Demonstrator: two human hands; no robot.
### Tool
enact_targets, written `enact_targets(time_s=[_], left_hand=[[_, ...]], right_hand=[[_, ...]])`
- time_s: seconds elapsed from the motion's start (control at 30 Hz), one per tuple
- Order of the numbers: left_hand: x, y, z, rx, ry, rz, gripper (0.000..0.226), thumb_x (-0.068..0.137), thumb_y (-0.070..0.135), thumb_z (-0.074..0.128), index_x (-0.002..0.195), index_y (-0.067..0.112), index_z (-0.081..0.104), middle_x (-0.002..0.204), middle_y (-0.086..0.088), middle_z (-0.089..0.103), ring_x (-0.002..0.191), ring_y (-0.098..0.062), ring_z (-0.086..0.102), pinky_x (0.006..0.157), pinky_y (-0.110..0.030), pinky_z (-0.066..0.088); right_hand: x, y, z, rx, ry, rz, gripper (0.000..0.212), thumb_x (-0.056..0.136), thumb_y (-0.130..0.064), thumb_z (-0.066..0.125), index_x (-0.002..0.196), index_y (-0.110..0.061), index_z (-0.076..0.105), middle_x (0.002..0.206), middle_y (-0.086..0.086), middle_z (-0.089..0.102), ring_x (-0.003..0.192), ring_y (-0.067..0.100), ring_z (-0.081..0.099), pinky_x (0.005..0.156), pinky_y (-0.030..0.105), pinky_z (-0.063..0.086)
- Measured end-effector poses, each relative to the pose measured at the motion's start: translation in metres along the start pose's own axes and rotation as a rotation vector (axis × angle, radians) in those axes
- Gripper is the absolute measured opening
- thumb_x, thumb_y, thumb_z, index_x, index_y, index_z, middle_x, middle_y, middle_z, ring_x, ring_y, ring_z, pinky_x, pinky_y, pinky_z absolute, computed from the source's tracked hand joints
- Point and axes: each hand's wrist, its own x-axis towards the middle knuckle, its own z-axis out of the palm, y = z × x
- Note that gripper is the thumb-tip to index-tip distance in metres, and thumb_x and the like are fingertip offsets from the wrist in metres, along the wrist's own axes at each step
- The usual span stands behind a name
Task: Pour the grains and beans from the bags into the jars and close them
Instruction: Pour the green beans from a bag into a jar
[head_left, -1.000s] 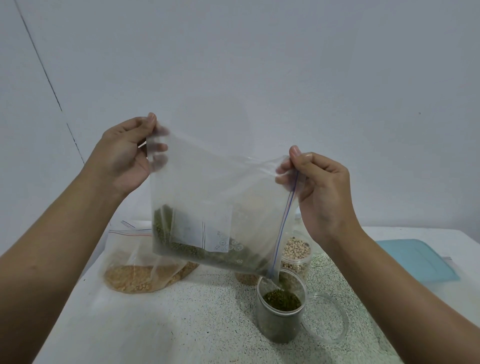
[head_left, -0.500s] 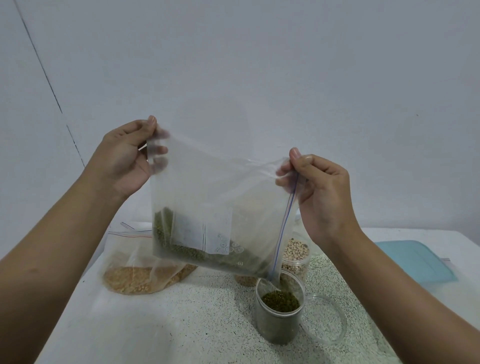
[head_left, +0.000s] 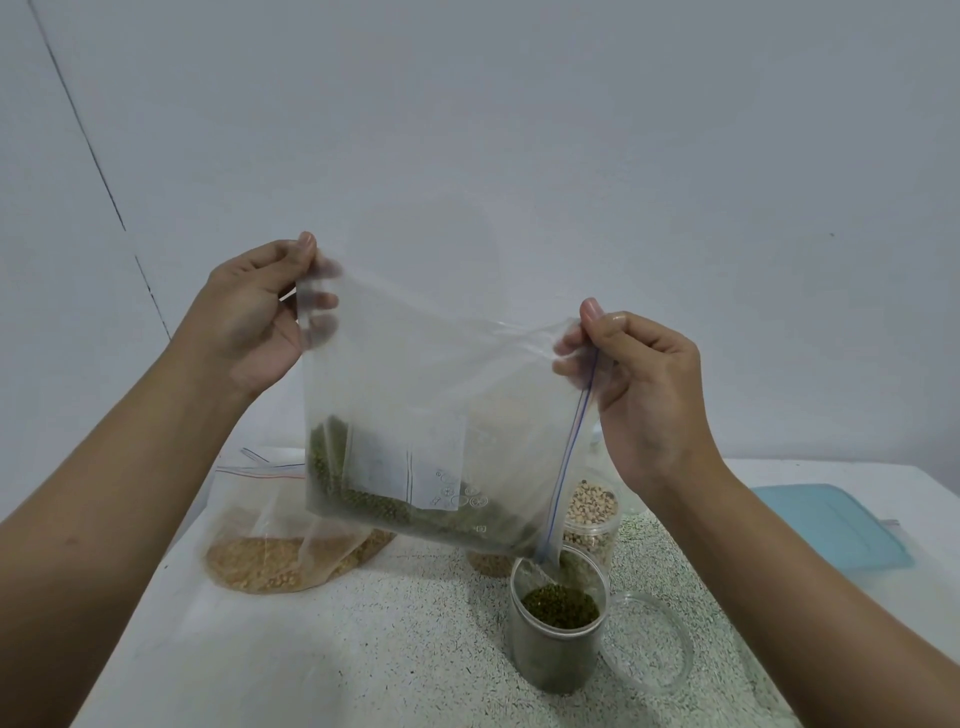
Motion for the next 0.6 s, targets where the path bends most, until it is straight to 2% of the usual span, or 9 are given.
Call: enact_targets(time_s=[0.4, 0.6], left_hand=[[0.0002, 0.0023, 0.0001, 0.003, -0.02, 0.002, 0.035, 0.098, 0.03, 0.062, 0.066, 0.023, 0.074, 0.083, 0.007, 0.071, 0.063, -0.012, 0.061, 0.06, -0.029, 0.051], [0.0006, 0.0024, 0.0007, 0.006, -0.02, -0.001, 0.036, 0.098, 0.03, 0.062, 0.065, 0.023, 0.074, 0.083, 0.007, 0.071, 0.063, -0.013, 0.061, 0.06, -0.028, 0.05]], right_hand=[[0.0005, -0.0023, -0.0001, -0.01, -0.012, 0.001, 0.027, 0.086, -0.014, 0.066, 0.06, -0.012, 0.07, 0.069, 0.007, 0.063, 0.063, 0.017, 0.061, 0.062, 0.025, 0.053], [0.002, -0.0018, -0.0005, -0.018, -0.006, 0.004, 0.023, 0.086, -0.014, 0.067, 0.064, -0.008, 0.069, 0.07, 0.008, 0.064, 0.062, 0.017, 0.061, 0.062, 0.025, 0.052]])
